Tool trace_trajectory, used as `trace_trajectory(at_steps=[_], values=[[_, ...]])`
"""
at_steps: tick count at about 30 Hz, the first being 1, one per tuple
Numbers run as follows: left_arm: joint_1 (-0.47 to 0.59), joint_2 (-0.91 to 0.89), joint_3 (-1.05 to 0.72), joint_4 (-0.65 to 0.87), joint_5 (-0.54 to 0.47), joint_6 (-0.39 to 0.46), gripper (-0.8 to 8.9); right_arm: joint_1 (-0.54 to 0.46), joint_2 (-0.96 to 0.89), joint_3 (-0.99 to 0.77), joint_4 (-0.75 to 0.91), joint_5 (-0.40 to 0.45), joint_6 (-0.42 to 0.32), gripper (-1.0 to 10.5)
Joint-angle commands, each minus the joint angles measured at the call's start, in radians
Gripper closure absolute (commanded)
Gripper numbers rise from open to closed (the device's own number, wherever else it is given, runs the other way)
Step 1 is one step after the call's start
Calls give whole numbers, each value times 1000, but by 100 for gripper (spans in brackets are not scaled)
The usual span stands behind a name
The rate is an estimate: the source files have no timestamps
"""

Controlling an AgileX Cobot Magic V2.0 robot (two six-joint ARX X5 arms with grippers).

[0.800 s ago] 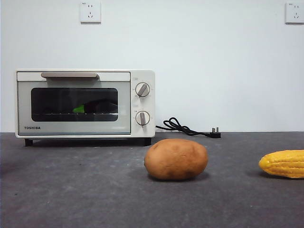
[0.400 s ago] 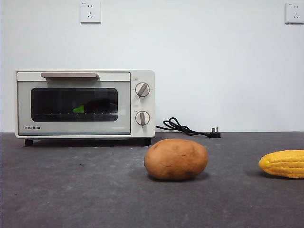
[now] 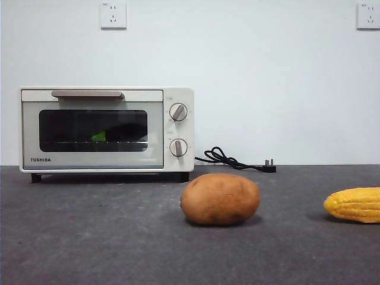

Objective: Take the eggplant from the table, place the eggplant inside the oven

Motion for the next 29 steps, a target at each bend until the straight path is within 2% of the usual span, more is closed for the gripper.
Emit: trace_trajectory(at_steps=[1,22,24,26,29], values=[[-3,0,-8,12,3,-10,817,1,0,-3,-24,1,4,948],[-3,10,-8,12,4,-10,818,0,12,-3,-24,5,4,948],[-3,10,-8,12,4,-10,818,-16,8,-3,-24,17,4,948],[-3,10,-8,12,4,-10,818,-46,-11,-3,-24,34,-35,948],[-3,10,-8,12,4,-10,817,-134,-47,-3,-21,36,-72,948]])
